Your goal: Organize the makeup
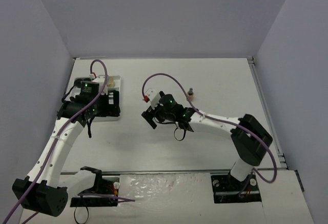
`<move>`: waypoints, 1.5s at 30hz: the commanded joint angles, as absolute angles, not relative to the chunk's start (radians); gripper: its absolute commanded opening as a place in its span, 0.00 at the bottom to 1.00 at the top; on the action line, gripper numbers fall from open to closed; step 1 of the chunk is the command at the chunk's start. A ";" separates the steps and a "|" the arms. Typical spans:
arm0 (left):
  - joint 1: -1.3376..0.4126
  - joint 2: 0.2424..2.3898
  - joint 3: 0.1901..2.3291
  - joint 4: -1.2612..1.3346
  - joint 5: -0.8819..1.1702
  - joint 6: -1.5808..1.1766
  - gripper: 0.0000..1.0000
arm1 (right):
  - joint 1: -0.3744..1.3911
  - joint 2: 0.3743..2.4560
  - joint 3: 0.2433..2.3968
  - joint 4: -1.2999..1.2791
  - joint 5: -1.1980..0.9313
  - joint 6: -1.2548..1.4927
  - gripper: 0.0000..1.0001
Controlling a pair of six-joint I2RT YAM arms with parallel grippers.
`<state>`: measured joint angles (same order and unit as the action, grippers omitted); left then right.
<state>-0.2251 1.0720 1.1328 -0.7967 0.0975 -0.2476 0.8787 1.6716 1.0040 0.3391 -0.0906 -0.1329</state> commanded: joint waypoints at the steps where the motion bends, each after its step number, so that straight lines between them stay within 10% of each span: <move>1: -0.271 1.118 1.198 -0.729 0.163 -0.242 0.94 | 0.887 1.448 0.979 0.319 -0.048 -0.130 1.00; 29: -0.584 1.599 1.336 -0.538 -0.012 -0.334 0.96 | 0.858 0.765 0.779 0.039 0.345 -0.003 1.00; 45: -0.615 1.686 1.360 -0.531 -0.007 -0.374 0.57 | 0.848 0.737 0.765 0.023 0.368 -0.002 1.00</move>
<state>-0.6044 1.7107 1.3057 -0.5654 0.0050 -0.3519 0.8562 0.7546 0.7634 -0.0261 0.3348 -0.0067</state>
